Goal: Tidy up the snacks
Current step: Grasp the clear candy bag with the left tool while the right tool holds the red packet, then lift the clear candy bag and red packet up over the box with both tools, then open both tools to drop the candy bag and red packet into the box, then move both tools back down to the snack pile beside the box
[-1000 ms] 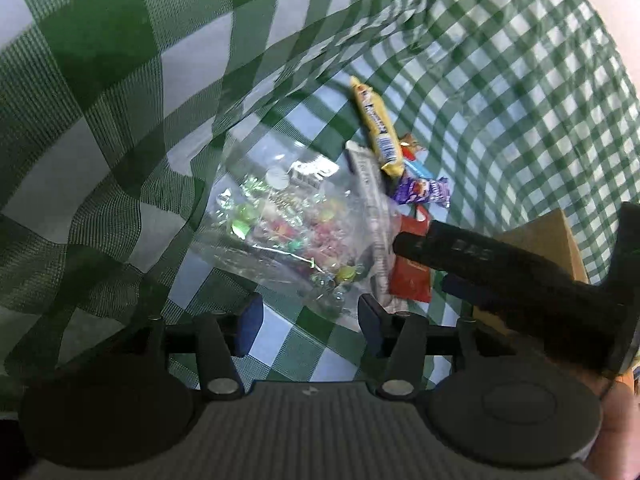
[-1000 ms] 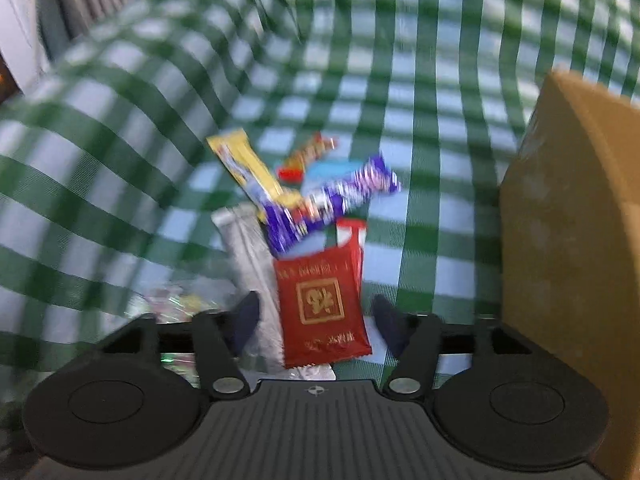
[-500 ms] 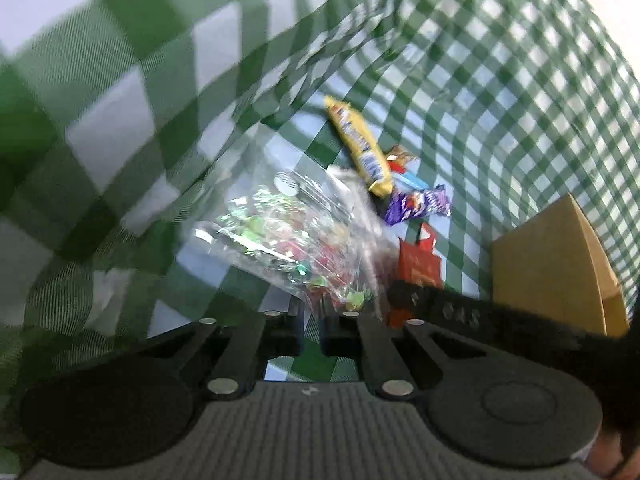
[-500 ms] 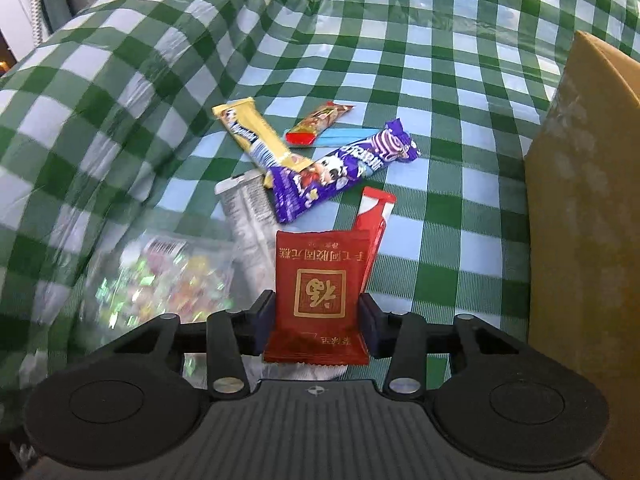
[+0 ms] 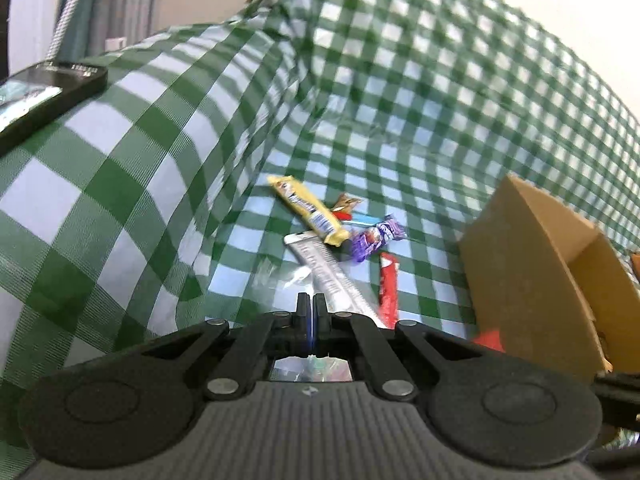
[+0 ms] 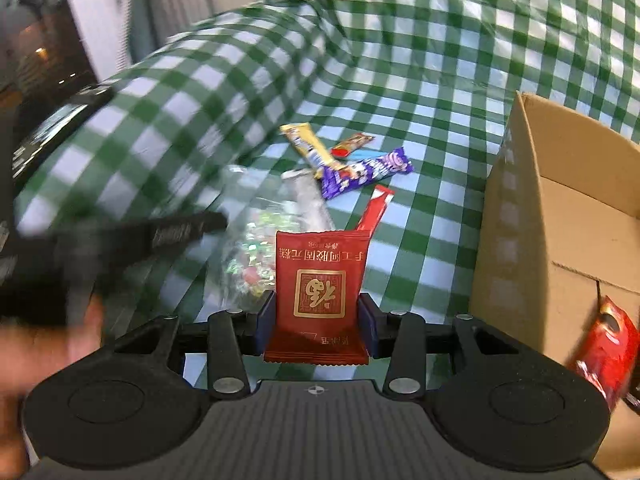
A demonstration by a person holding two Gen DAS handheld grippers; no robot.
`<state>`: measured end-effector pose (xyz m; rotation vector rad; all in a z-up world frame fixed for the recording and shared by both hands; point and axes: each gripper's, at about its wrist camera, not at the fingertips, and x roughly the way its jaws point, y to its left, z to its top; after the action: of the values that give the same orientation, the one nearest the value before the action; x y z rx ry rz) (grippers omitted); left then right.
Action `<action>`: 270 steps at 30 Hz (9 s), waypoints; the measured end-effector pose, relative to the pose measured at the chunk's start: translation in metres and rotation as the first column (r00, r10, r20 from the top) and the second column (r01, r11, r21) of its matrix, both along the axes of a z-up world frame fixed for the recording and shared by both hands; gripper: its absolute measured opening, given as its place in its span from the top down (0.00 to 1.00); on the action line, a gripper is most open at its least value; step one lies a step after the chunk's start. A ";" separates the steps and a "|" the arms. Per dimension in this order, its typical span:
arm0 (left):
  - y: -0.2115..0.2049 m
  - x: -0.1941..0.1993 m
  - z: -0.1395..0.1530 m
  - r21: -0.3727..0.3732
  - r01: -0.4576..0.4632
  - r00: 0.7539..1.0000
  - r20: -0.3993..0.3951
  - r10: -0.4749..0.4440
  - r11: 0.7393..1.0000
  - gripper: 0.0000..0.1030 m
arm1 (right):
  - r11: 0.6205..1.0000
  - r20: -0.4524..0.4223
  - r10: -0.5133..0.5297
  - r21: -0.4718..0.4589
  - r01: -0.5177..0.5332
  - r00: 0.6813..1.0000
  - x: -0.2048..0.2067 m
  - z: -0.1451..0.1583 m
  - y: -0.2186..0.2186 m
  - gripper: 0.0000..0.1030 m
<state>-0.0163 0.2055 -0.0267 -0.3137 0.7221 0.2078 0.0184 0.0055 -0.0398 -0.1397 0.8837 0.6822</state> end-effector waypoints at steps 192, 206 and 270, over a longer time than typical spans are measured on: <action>-0.199 0.045 0.033 0.102 0.497 0.775 0.395 -0.494 0.862 0.89 | 0.838 0.381 -0.544 0.194 0.510 0.748 0.031 0.026 -0.230 0.54; -0.203 0.048 0.030 0.104 0.517 0.771 0.374 -0.515 0.850 0.89 | 0.844 0.380 -0.534 0.192 0.501 0.755 0.031 0.025 -0.228 0.54; 0.046 0.152 -0.009 -0.124 -0.139 0.987 -0.092 0.128 0.982 0.81 | 0.958 0.410 -0.279 0.176 0.225 0.868 0.026 0.017 -0.122 0.76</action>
<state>0.1357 0.2513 -0.0353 -0.4814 0.8001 0.3036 0.0441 -0.1163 -0.0224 -0.0581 0.4181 0.4313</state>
